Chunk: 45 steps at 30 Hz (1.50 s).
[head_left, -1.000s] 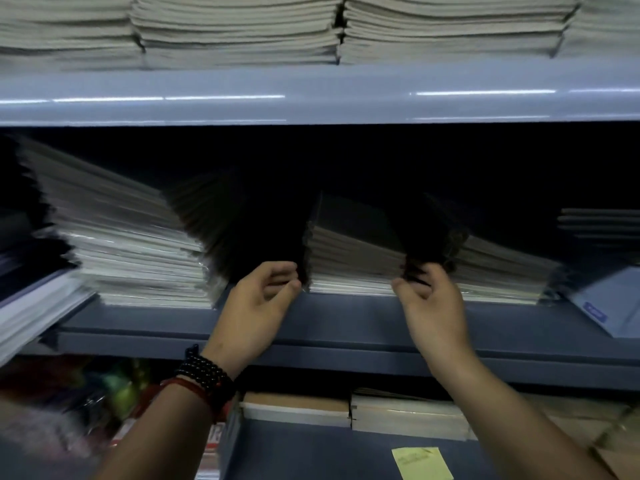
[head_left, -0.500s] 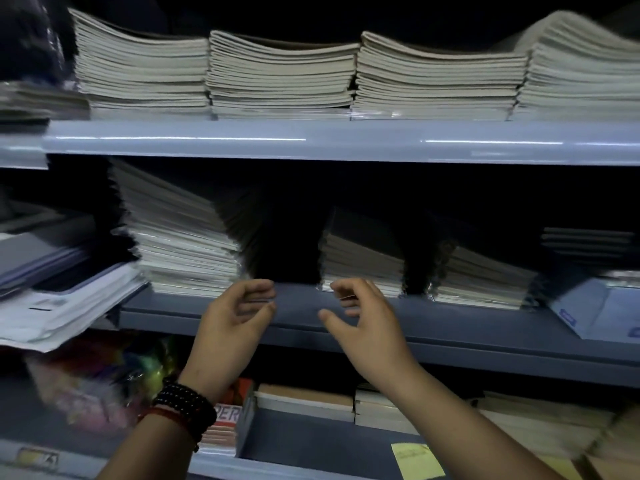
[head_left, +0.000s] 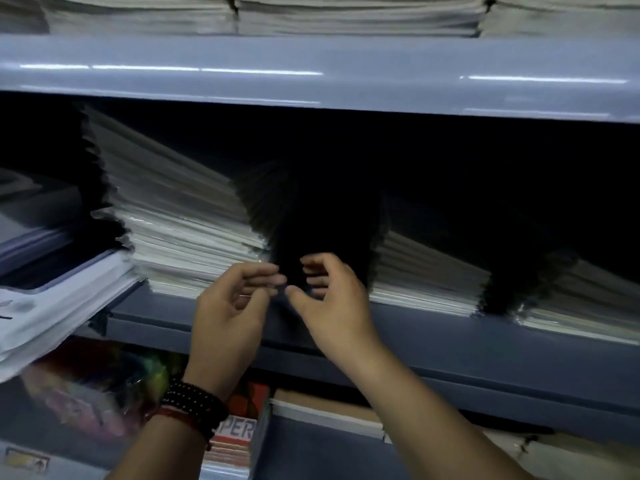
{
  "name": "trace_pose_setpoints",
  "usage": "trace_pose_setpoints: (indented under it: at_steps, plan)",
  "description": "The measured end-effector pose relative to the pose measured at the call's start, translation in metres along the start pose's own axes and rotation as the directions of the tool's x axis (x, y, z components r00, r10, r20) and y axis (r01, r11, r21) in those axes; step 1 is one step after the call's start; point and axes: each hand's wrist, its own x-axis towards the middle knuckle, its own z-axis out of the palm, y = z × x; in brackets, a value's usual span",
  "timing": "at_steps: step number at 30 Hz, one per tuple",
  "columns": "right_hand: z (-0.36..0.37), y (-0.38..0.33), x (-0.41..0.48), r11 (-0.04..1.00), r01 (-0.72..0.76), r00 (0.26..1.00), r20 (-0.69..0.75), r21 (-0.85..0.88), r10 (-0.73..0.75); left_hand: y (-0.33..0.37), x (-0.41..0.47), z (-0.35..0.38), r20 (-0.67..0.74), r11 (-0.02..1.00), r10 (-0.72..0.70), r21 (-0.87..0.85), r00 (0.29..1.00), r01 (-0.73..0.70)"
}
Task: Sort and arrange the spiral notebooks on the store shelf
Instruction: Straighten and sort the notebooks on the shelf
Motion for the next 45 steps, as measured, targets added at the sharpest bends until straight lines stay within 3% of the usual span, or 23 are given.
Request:
trace_pose_setpoints:
  at_steps: [4, 13, 19, 23, 27, 29, 32, 36, 40, 45]
  plan:
    - [0.015, 0.007, 0.010, 0.999, -0.043, 0.998, 0.044, -0.002, 0.043, -0.006, 0.009, 0.001, -0.014, 0.999, 0.028, -0.029, 1.000, -0.029]
    - [0.028, -0.001, 0.007, 0.995, -0.089, 0.995, 0.047, -0.035, 0.090, -0.018, 0.015, -0.042, 0.156, 0.998, 0.045, -0.054, 0.987, -0.037]
    - [0.053, -0.011, -0.002, 0.985, -0.095, 0.995, 0.021, -0.146, 0.099, -0.033, 0.020, -0.104, 0.143, 0.998, -0.064, 0.021, 0.988, 0.062]
    - [0.061, -0.018, -0.005, 0.960, -0.071, 0.997, 0.016, -0.271, 0.079, -0.033, 0.043, -0.132, 0.045, 0.986, -0.143, 0.092, 0.989, 0.138]
    - [0.064, -0.018, -0.003, 0.941, -0.093, 0.995, -0.004, -0.326, 0.097, -0.038, 0.053, -0.142, -0.202, 0.921, -0.214, 0.285, 0.956, 0.267]
    - [0.063, -0.019, -0.002, 0.935, -0.098, 0.995, -0.017, -0.341, 0.099, -0.044, 0.058, -0.145, -0.232, 0.894, -0.226, 0.335, 0.946, 0.296]
    - [0.064, -0.021, -0.003, 0.927, -0.078, 0.997, -0.014, -0.366, 0.078, -0.051, 0.072, -0.146, -0.195, 0.899, -0.333, 0.228, 0.923, 0.373]
    - [0.064, -0.017, -0.002, 0.913, -0.080, 0.997, -0.023, -0.400, 0.078, -0.053, 0.086, -0.143, -0.024, 0.892, -0.437, -0.139, 0.899, 0.430]
    - [0.074, -0.017, 0.016, 0.937, -0.146, 0.989, -0.020, -0.319, 0.147, -0.055, 0.094, -0.148, 0.188, 0.886, -0.443, -0.059, 0.877, 0.460]
    - [0.074, -0.005, 0.027, 0.961, -0.257, 0.966, -0.020, -0.100, 0.257, -0.058, 0.103, -0.140, 0.223, 0.900, -0.399, -0.094, 0.890, 0.426]
